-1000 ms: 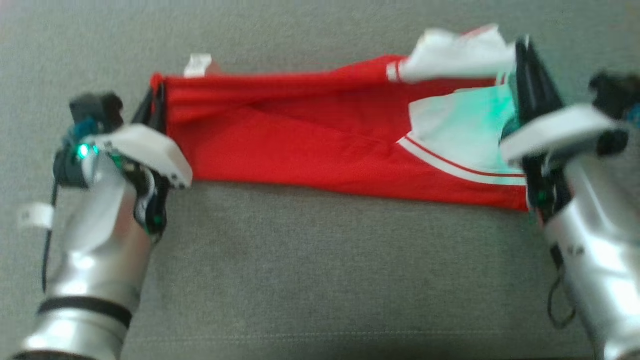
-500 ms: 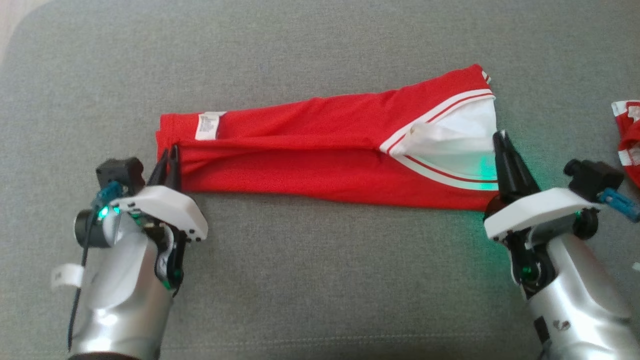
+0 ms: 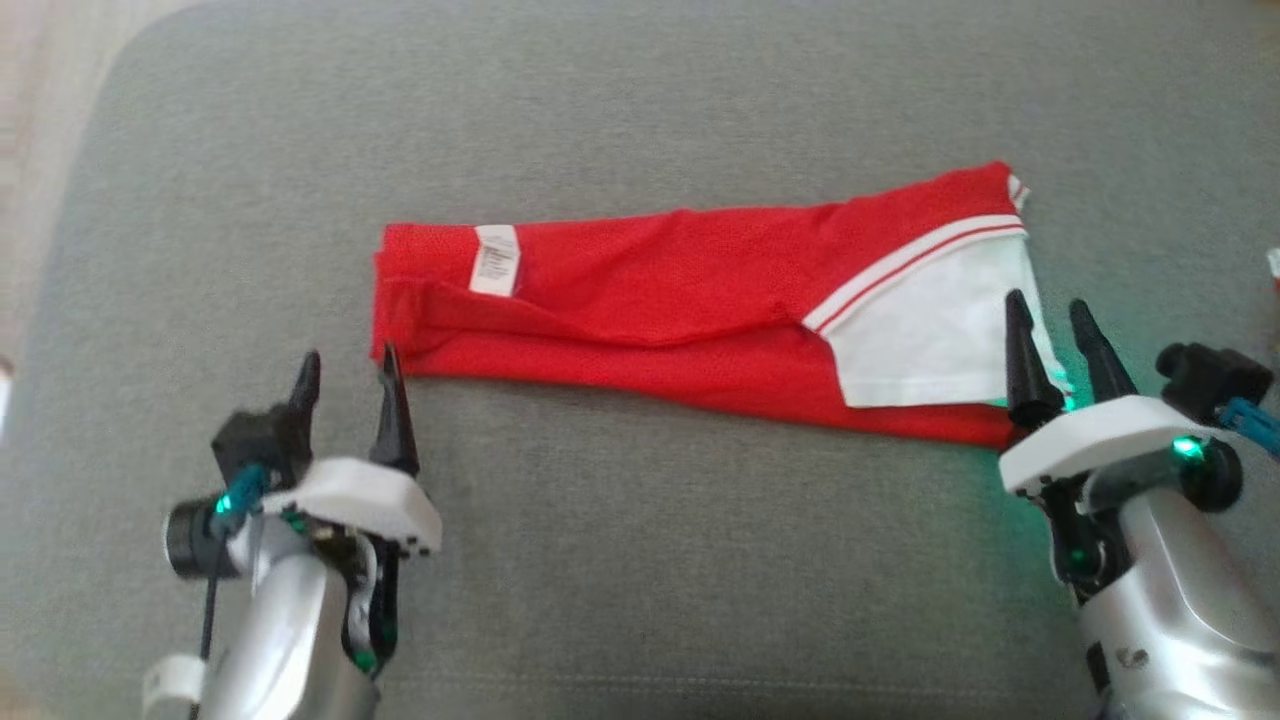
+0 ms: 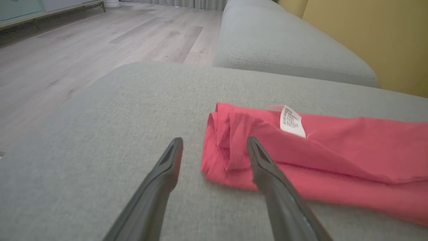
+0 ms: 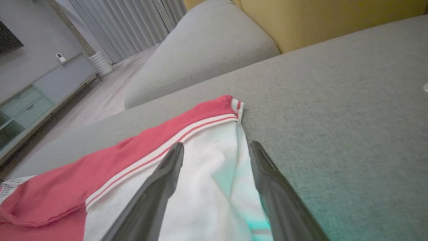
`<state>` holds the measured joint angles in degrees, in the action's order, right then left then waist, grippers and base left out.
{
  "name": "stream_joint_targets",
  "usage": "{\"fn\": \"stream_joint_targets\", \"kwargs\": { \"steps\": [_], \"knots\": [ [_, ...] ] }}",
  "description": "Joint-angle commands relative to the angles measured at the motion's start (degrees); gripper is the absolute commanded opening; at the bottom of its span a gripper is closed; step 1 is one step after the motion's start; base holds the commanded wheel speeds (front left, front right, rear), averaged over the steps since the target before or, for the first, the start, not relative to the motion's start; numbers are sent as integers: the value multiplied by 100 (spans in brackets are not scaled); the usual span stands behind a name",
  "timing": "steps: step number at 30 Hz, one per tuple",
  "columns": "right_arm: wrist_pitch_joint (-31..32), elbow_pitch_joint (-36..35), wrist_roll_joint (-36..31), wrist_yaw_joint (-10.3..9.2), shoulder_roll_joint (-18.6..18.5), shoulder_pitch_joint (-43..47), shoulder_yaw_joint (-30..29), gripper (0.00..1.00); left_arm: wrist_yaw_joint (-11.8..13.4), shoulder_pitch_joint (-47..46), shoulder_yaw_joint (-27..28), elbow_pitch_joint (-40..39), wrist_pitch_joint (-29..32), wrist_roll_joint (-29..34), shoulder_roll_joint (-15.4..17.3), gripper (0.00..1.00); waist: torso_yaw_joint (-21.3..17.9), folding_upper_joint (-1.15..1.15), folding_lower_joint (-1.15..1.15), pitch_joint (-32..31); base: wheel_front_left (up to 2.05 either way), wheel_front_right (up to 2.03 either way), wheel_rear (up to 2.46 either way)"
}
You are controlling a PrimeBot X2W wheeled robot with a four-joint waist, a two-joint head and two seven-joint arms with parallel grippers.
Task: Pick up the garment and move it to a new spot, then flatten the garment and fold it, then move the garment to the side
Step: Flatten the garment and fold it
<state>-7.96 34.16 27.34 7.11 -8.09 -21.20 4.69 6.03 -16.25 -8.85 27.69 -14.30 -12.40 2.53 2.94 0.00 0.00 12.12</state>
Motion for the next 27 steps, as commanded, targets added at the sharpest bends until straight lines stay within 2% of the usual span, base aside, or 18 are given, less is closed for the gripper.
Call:
{"fn": "stream_joint_targets", "kwargs": {
  "steps": [1,12,18,19,20,22,23,24,26,27],
  "knots": [
    [6,-27,-157,37,-24,-115,-20,100,-5,3,135,-282,-70,31,53,100,178,0,0,-34,0,0,0],
    [233,1057,-767,37,27,-310,-679,100,120,425,-275,-703,-70,-398,36,100,649,0,0,30,0,0,0],
    [549,1275,-477,37,235,-285,-277,100,176,431,-359,-764,-70,-459,35,100,670,0,0,53,0,0,0],
    [612,1275,-397,37,259,-277,-164,94,183,426,-370,-763,-70,-466,35,100,663,0,0,52,0,0,0],
    [612,1275,-397,37,259,-277,-164,94,183,426,-370,-763,-70,-466,35,100,663,0,0,52,0,0,0],
    [699,1234,-187,37,298,-258,28,84,171,416,-393,-757,-70,-502,35,100,643,0,0,43,0,0,0],
    [731,1206,-111,37,305,-248,135,72,167,414,-402,-755,-70,-503,35,100,634,0,0,39,0,0,0],
    [753,1176,-43,37,301,-237,240,45,171,412,-412,-754,-70,-505,35,100,625,0,0,38,0,0,0],
    [752,1131,106,37,282,-217,380,0,167,408,-435,-748,-70,-508,35,100,612,0,0,25,0,0,0],
    [721,1111,175,37,264,-210,425,0,161,409,-448,-741,-70,-504,35,100,604,0,0,16,0,0,0]
  ]
}}
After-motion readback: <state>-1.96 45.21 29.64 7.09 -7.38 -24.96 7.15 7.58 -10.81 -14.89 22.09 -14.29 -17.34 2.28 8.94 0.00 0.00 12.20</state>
